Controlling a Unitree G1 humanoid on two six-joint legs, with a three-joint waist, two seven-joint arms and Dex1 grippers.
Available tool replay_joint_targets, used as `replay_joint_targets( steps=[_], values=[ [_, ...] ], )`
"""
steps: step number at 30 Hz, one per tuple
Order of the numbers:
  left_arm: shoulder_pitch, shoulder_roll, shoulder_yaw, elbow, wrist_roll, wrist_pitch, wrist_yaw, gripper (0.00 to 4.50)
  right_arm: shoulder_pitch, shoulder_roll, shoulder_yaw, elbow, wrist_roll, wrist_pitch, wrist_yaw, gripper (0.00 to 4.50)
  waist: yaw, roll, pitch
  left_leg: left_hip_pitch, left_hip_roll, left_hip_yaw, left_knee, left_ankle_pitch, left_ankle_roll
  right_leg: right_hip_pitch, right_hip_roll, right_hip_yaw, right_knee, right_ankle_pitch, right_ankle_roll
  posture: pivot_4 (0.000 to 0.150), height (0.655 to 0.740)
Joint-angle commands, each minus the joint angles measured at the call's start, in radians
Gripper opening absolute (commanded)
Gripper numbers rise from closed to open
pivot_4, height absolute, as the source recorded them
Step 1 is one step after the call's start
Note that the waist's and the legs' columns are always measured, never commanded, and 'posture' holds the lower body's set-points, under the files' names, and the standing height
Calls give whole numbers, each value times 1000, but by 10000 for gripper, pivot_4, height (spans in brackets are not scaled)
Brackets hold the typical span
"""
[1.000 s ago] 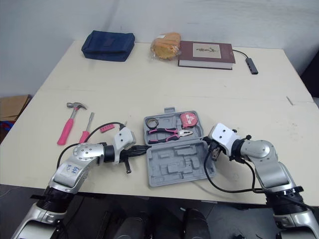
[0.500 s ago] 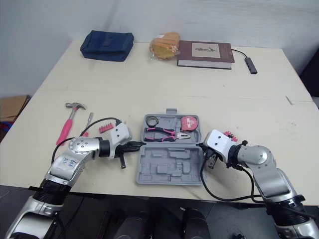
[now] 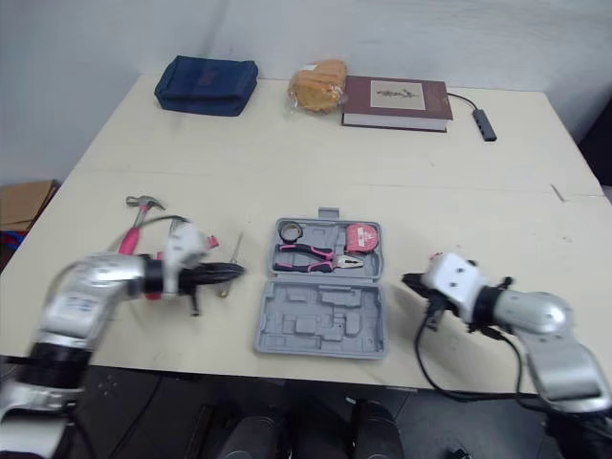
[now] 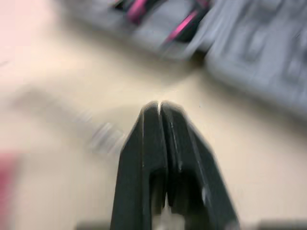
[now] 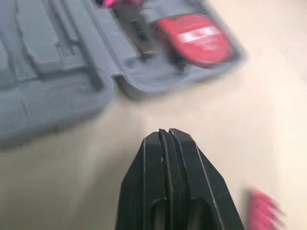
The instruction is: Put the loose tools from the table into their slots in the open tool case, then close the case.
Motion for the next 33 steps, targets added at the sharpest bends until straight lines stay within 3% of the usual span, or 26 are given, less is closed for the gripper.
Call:
replay_joint_targets(
  steps=[1,5,7,15,18,22,26,33],
  values=[
    [60,72,199,110,-85,-60,-63,13039,133,10,-215,-71,102,-52,38,15038,0,0,0,0,0,0,0,0,0,0,0,0,0,0,0,1500,7400],
    [102,113,339,257,-108,-160,-77,32906,236,19,-332,-74,109,-87,27,36359,-2,1,1,2,1,2,0,-2,0,0,0,1,0,0,0,1500,7400],
    [144,166,467,430,-104,-249,-42,43925,283,46,-411,4,139,-207,79,45000,-3,1,1,3,1,2,0,-2,0,0,-1,2,1,1,0,1500,7400],
    [209,289,615,901,-58,-502,121,43925,354,35,-546,405,150,-465,152,45000,-5,1,1,4,3,7,-2,-6,1,0,-2,2,0,0,-1,1500,7400],
    [180,313,613,980,-61,-529,158,43925,343,17,-577,529,173,-526,171,45000,-2,1,1,4,3,7,-1,-7,1,0,-3,3,-1,0,-1,1500,7400],
    [163,287,567,945,-56,-542,114,43925,345,1,-566,608,184,-586,203,45000,-3,1,1,5,4,6,-1,-8,-1,-1,-6,4,0,0,-1,1500,7400],
    [221,174,526,660,-99,-488,103,43925,324,34,-477,435,229,-550,202,45000,-9,6,1,6,4,7,-1,-8,-3,-1,-6,5,2,0,-2,1500,7400],
    [378,0,442,-136,-276,24,335,43925,267,47,-323,128,308,-392,139,45000,-25,4,1,7,6,8,-1,-8,-3,0,-5,8,3,0,-3,1500,7400]
  ],
)
